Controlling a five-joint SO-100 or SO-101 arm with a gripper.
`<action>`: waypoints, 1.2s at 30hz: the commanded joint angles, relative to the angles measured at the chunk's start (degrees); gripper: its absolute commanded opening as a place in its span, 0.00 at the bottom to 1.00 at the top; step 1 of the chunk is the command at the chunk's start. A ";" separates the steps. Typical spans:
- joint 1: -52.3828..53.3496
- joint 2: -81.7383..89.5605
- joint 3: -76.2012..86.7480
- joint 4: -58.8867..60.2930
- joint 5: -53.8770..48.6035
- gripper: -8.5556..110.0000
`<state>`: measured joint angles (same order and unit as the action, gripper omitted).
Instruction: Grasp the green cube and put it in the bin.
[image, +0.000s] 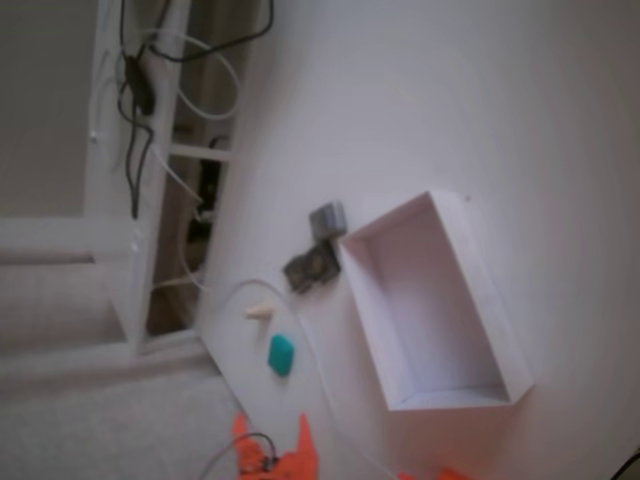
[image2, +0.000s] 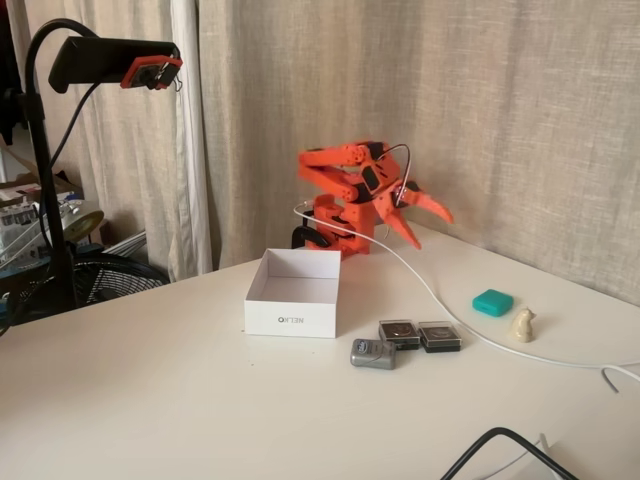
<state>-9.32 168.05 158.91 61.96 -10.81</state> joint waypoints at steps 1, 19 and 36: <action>2.20 -14.06 -13.18 -3.25 -0.09 0.44; 4.22 -67.68 -46.76 2.90 -2.55 0.45; 0.79 -96.50 -72.86 11.87 -2.55 0.45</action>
<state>-8.88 72.07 88.95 73.65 -13.45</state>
